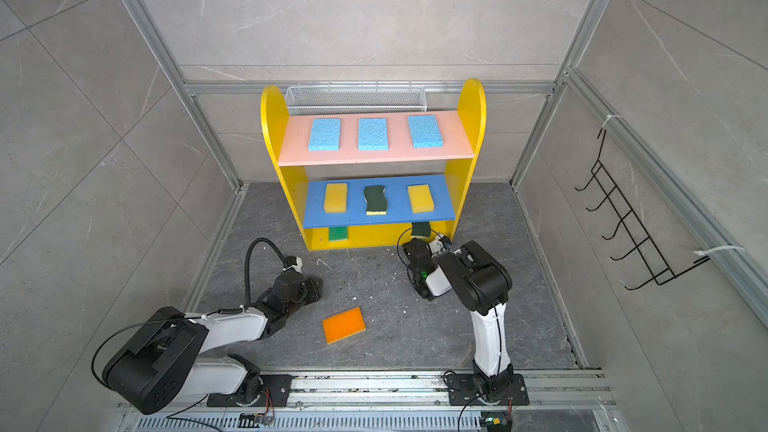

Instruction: Place and organize the cleaning sponges onto the shelf

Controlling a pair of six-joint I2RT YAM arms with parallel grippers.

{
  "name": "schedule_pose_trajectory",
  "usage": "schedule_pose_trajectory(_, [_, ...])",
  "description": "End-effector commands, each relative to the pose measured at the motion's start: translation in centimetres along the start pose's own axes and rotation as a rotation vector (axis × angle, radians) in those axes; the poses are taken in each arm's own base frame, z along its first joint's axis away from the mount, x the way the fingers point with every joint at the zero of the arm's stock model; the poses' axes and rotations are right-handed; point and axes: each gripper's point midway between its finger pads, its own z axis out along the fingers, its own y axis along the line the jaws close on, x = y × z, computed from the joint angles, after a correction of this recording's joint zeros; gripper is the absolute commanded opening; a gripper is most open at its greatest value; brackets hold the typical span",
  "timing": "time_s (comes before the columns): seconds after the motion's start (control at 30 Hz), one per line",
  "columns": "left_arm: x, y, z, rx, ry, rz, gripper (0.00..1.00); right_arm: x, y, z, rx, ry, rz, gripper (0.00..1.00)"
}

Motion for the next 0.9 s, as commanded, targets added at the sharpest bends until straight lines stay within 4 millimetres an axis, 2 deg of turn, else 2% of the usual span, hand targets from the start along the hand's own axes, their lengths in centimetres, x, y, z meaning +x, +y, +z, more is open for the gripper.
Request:
schedule_pose_trajectory(0.0, [0.4,0.4,0.3,-0.001,0.003,-0.02,0.43,0.1,-0.3,0.1,0.018,0.006,-0.009,0.05])
schedule_pose_trajectory(0.13, [0.4,0.3,0.5,0.007,0.001,-0.02,0.43,-0.2,0.2,0.0,0.008,0.011,-0.017,0.04])
schedule_pose_trajectory(0.43, [0.4,0.2,0.7,0.016,-0.006,-0.022,0.42,0.2,2.7,-0.2,-0.08,0.06,-0.004,0.04])
schedule_pose_trajectory(0.73, [0.3,0.0,1.0,0.027,-0.013,-0.027,0.42,-0.6,3.8,-0.2,-0.114,0.055,0.035,0.03])
schedule_pose_trajectory(0.87, [0.4,0.0,1.0,0.027,-0.012,-0.027,0.42,-0.4,4.0,0.3,-0.117,0.061,0.042,0.03])
